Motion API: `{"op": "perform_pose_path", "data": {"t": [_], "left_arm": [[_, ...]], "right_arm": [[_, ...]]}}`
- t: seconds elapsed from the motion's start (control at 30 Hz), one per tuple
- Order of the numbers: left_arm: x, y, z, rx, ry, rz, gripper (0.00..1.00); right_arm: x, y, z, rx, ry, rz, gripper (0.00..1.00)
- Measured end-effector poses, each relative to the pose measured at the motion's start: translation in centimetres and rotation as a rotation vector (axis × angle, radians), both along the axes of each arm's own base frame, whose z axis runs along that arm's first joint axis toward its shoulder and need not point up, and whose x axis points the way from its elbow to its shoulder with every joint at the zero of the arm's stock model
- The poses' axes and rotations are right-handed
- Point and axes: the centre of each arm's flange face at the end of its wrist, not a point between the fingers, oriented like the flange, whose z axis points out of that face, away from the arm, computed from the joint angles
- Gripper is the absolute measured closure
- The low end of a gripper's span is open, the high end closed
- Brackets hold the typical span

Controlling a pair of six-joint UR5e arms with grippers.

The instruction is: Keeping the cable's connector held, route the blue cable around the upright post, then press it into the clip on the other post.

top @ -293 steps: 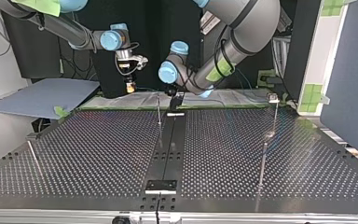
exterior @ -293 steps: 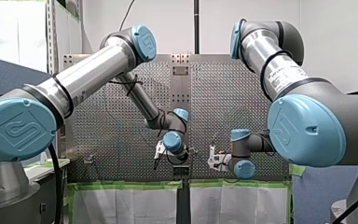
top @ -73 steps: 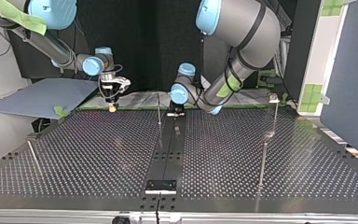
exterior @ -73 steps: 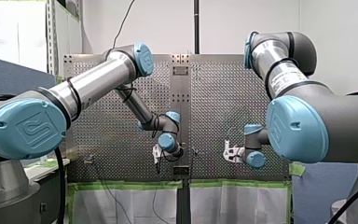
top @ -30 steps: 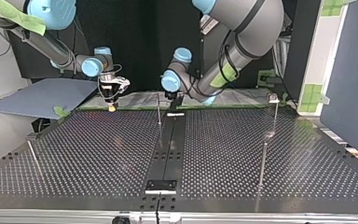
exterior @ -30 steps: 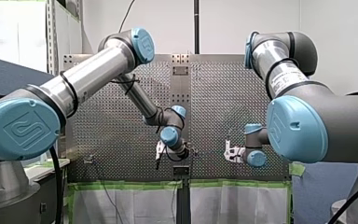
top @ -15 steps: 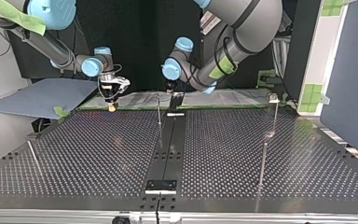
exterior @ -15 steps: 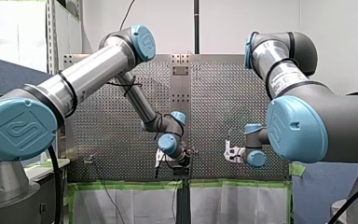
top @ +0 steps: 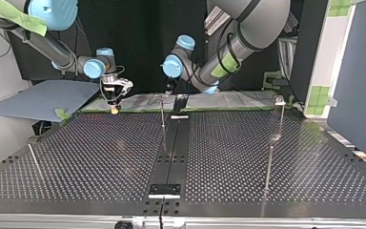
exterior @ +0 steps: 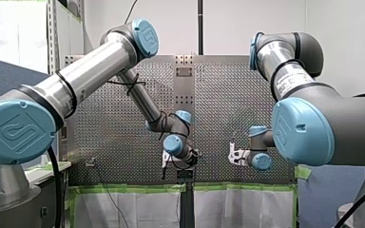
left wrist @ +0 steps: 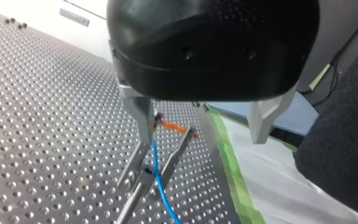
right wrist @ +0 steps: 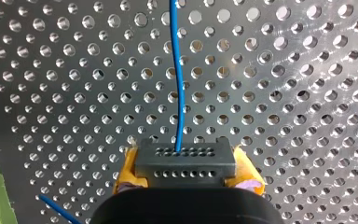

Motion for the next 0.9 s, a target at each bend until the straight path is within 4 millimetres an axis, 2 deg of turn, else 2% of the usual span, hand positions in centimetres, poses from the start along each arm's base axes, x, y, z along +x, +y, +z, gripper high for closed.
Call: {"op": "perform_pose_path", "data": {"t": [0.9], "left_arm": [[0.14, -0.83, 0.40, -0.046, -0.054, 0.032, 0.00]], "right_arm": [[0.00, -0.04, 0.04, -0.002, -0.003, 0.001, 1.00]]}}
